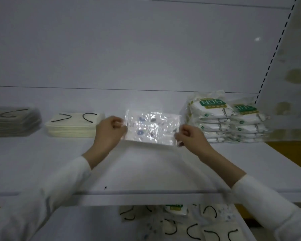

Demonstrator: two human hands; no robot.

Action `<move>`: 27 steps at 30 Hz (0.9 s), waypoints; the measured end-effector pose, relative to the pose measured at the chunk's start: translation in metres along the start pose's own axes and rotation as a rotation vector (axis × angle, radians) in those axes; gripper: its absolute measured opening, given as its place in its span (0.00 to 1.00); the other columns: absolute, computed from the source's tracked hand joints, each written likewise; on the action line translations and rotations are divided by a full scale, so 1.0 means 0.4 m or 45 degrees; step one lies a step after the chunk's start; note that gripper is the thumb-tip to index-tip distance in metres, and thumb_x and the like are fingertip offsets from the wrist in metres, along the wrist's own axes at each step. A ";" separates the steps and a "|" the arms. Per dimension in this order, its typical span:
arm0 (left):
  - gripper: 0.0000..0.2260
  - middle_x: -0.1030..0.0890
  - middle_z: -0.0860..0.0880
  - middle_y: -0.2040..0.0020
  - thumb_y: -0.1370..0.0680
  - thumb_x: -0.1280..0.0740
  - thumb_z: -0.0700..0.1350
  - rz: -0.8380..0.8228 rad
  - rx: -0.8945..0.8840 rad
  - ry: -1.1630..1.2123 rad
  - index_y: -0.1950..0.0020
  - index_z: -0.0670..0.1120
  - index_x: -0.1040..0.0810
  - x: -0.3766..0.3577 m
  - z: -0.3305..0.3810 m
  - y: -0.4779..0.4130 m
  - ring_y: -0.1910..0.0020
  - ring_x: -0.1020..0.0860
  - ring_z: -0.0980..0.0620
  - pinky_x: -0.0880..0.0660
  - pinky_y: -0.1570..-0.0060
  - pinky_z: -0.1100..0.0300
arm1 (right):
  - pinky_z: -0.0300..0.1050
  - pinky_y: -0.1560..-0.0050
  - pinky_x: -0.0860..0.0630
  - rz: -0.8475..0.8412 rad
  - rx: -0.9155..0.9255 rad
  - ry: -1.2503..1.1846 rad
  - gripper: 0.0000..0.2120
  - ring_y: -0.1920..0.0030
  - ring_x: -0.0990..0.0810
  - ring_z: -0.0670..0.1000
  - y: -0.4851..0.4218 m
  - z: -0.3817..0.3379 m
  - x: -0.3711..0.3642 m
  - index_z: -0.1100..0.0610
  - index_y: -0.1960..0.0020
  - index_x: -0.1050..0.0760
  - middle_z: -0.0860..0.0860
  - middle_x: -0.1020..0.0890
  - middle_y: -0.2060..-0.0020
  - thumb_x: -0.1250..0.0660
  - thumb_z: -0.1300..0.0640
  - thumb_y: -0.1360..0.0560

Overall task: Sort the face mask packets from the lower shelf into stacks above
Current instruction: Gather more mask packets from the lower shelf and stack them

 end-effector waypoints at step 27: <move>0.08 0.19 0.43 0.55 0.25 0.35 0.40 -0.213 0.033 -0.378 0.50 0.40 0.18 -0.184 -0.104 -0.338 0.52 0.23 0.46 0.32 0.52 0.63 | 0.44 0.52 0.29 0.099 -0.153 0.666 0.14 0.46 0.24 0.54 -0.386 0.057 -0.092 0.55 0.43 0.25 0.54 0.22 0.43 0.35 0.49 0.25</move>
Point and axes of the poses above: each hand's wrist, its own y-axis away from the middle knuckle, its own x-axis out of the back of the hand, z = x × y, the point moved 10 cm from there along -y, towards the middle knuckle
